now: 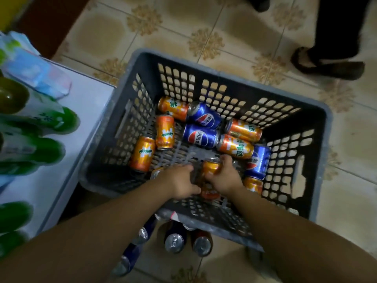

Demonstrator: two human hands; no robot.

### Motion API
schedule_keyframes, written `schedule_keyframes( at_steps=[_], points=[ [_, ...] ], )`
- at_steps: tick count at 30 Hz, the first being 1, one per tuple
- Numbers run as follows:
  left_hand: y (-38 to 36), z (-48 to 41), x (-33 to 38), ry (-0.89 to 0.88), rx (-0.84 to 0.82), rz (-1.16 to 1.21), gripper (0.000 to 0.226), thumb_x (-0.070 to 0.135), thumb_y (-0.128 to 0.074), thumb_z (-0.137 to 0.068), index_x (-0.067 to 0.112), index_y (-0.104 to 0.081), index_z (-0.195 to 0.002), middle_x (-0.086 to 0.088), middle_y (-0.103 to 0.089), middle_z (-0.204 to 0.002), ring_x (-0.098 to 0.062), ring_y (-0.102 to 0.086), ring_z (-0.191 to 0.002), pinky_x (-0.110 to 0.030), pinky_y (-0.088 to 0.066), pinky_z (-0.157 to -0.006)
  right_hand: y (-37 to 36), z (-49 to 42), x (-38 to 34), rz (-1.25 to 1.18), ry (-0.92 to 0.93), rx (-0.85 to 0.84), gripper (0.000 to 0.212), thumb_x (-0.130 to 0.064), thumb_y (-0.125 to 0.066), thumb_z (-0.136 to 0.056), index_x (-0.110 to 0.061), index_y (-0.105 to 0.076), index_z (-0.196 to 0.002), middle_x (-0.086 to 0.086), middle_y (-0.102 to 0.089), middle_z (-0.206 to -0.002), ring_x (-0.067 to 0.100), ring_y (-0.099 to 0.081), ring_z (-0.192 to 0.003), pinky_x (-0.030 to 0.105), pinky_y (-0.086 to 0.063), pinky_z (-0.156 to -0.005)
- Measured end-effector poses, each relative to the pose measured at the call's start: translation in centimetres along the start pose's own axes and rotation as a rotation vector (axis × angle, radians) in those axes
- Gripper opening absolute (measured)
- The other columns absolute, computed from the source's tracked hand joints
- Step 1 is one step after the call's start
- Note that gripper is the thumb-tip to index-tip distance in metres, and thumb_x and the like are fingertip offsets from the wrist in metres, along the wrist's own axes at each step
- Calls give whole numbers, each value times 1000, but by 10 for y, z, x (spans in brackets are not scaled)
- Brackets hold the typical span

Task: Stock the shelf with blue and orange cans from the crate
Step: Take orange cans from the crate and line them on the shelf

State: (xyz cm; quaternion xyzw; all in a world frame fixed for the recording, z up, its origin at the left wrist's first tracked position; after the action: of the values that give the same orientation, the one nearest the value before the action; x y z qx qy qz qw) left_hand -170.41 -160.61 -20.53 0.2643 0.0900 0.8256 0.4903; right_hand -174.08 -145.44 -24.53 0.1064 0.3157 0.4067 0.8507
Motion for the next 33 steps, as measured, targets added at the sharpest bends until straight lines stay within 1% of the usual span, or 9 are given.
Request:
schedule_keyframes(
  at_steps=[4,7,8,10,12,14,24,28,33],
  points=[
    [18,42,5,-12,33,385,62,39,-71,-81,27,-42,-134,1,-59,-126,-14,-60,-102,-31,-50,-89,37,50,-55,-170,141,76,77,-31,-77,-79,-24,-32,-141,-4,-59,-114,17,-60,-100,34,-52,-84],
    [47,90,15,-67,121,621,48,25,-73,-81,30,-43,-118,18,-59,-103,3,-55,-89,-17,-46,-80,65,98,-112,-208,268,123,69,-32,-77,-77,-29,-39,-136,-9,-58,-107,7,-57,-90,23,-47,-72],
    [59,111,18,-85,154,676,52,28,-75,-78,32,-42,-117,21,-57,-99,5,-54,-89,-15,-45,-80,73,115,-132,-227,312,127,68,-32,-76,-77,-29,-40,-134,-8,-59,-108,6,-57,-89,23,-47,-71],
    [83,151,18,-118,256,735,76,44,-80,-61,30,-43,-127,16,-63,-109,-2,-59,-101,-28,-47,-95,84,153,-173,-259,390,110,66,-32,-77,-77,-28,-41,-133,-7,-59,-110,5,-56,-88,22,-47,-70],
    [109,196,12,-143,393,754,88,42,-81,-60,25,-40,-136,6,-63,-121,-12,-59,-111,-39,-44,-103,92,196,-217,-261,493,110,53,-27,-77,-77,-29,-45,-120,-10,-61,-99,1,-56,-80,16,-47,-64],
    [134,247,4,-161,504,771,78,30,-80,-72,23,-37,-137,3,-60,-124,-15,-58,-113,-36,-44,-102,94,243,-259,-266,616,112,46,-22,-78,-77,-27,-49,-112,-10,-62,-92,2,-57,-77,16,-47,-61],
    [172,512,-66,-170,1060,666,85,55,-72,-50,30,-46,-128,9,-61,-122,-9,-58,-112,-36,-46,-100,41,476,-401,-214,1142,37,49,-26,-84,-67,-32,-54,-106,-12,-64,-93,7,-63,-85,23,-51,-69],
    [151,599,-99,-64,1241,535,77,35,-77,-75,22,-38,-140,3,-47,-142,-11,-46,-128,-28,-40,-101,-3,548,-427,-192,1273,-31,54,-25,-81,-70,-29,-51,-115,-14,-62,-92,7,-63,-84,28,-53,-70],
    [98,673,-167,252,1282,338,74,47,-66,-83,21,-34,-145,-1,-36,-150,-19,-39,-134,-31,-36,-107,-69,604,-434,-119,1357,-145,61,-25,-80,-74,-26,-47,-125,-14,-59,-98,7,-61,-88,31,-51,-80]
  ],
)
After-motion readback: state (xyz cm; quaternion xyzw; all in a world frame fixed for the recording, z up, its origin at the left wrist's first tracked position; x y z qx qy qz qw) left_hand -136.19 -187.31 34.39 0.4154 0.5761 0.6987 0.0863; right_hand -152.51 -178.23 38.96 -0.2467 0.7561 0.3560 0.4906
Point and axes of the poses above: each hand's wrist, its own z-axis away from the middle knuckle, its own y-axis out of the back of the hand, x = y × z, the point moved 5 cm from there along -z, towards the middle knuckle
